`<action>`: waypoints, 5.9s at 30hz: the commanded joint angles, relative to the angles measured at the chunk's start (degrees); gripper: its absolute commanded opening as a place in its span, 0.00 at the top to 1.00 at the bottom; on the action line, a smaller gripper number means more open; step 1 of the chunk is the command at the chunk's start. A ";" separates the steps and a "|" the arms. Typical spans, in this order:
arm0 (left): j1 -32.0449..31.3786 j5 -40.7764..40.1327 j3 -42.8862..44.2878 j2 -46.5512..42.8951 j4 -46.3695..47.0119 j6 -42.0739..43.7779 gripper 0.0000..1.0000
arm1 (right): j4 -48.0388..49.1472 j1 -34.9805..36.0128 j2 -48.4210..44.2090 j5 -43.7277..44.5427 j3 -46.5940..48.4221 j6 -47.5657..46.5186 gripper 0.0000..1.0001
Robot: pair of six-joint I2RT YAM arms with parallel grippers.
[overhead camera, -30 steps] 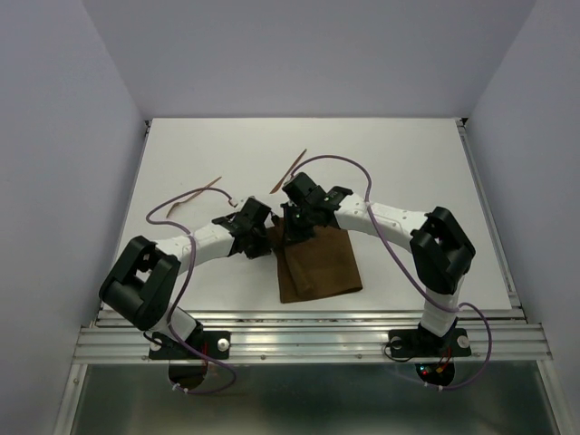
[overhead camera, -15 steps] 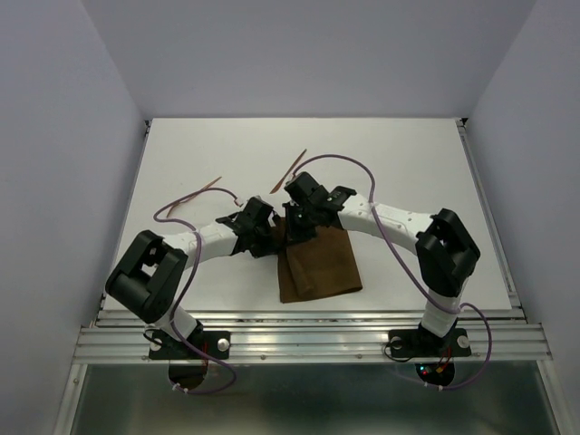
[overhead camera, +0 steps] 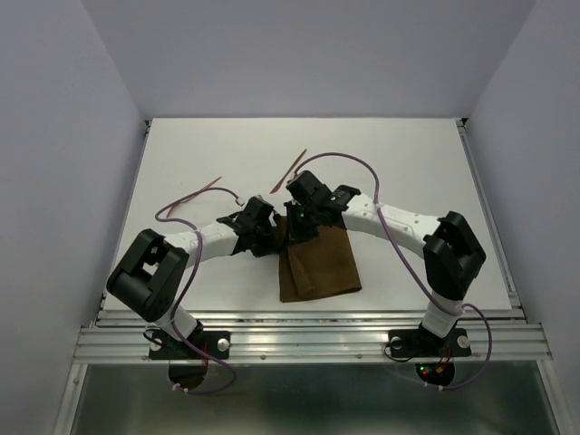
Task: Fold the napkin into a case and place the utensils inside
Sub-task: Fold the rectangle-folded napkin at the center of the board, then move the square-folded napkin to the center of the board.
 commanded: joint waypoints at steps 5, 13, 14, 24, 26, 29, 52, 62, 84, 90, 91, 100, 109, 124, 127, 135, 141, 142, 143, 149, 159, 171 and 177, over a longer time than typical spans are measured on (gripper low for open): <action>0.24 -1.33 -0.73 -0.50 -1.46 0.29 1.00 | 1.96 1.50 1.17 -0.96 1.91 0.55 0.99; 1.47 -2.39 -2.04 -6.03 -5.15 0.72 1.00 | 2.84 1.50 3.36 -0.96 2.08 0.55 0.99; 2.43 -2.39 -2.48 -6.91 -5.68 0.99 1.00 | 2.84 1.50 3.54 -0.88 2.08 0.46 0.99; 7.18 -4.06 -3.98 -12.02 -8.06 3.63 1.00 | 3.90 1.50 4.51 -1.84 1.91 0.20 0.99; 7.80 -3.88 -4.07 -11.85 -7.80 3.80 1.00 | 3.99 2.03 4.42 -2.02 1.99 -0.06 0.99; 8.24 -3.45 -3.98 -11.06 -7.18 3.89 1.00 | 4.42 2.03 4.60 -2.46 2.34 -0.24 0.99; 11.06 1.65 -5.04 -14.39 -3.67 1.78 0.66 | 8.21 -14.48 -10.77 -2.55 -11.35 -4.63 0.42; 8.77 2.53 -3.36 -11.94 1.25 2.31 0.25 | 2.93 -20.91 -17.28 2.81 -20.32 -7.45 0.44; 8.86 2.80 -1.69 -0.33 3.98 4.42 1.00 | 10.49 -21.44 -5.43 -0.70 -11.19 -4.38 0.78; 8.94 3.59 -1.52 0.90 4.51 5.56 1.00 | 11.46 -21.44 2.21 2.90 -7.50 -3.41 0.82; 8.94 3.67 -1.34 1.07 4.51 5.65 1.00 | 11.46 -21.44 3.27 3.69 -7.41 -3.41 0.83; 9.29 3.85 0.15 2.04 3.81 7.67 1.00 | 10.75 -21.44 6.19 10.29 -8.02 -3.84 0.83; 9.73 3.85 1.03 3.18 3.63 7.41 1.00 | 9.70 -18.90 -8.59 7.21 -16.98 -3.41 0.81; 9.82 4.20 2.52 5.38 2.84 7.32 1.00 | 12.27 -14.33 -19.02 11.41 -33.44 2.05 0.82; 9.91 4.20 2.44 5.29 2.84 7.14 1.00 | 8.04 -13.18 -24.13 12.48 -33.25 1.95 0.82; 10.00 4.03 2.70 5.29 2.58 7.32 1.00 | 5.56 -8.70 -27.93 11.16 -40.45 8.10 0.84; 10.00 4.03 2.70 4.94 2.40 7.32 1.00 | 6.54 -5.45 -25.28 12.92 -43.71 10.92 0.86; 10.00 3.85 2.70 4.68 2.23 7.49 1.00 | 5.75 -5.44 -25.81 13.27 -43.27 10.75 0.86; 10.00 3.76 2.70 4.68 2.23 7.49 1.00 | 5.40 -4.84 -26.51 13.54 -42.75 10.57 0.86; 10.00 3.85 2.79 4.68 1.70 8.02 1.00 | 0.56 -4.83 -33.01 17.49 -39.23 10.48 0.85; 10.00 3.23 3.05 4.68 0.56 8.28 1.00 | 2.58 -4.30 -30.74 17.58 -46.00 12.77 0.86; 10.00 3.59 3.76 4.42 0.91 8.46 1.00 | -1.20 -6.13 -24.34 34.89 -21.93 2.24 0.81; 10.00 4.29 2.53 3.71 1.26 8.64 1.00 | 4.33 -12.99 -9.94 30.69 -12.26 -3.75 0.82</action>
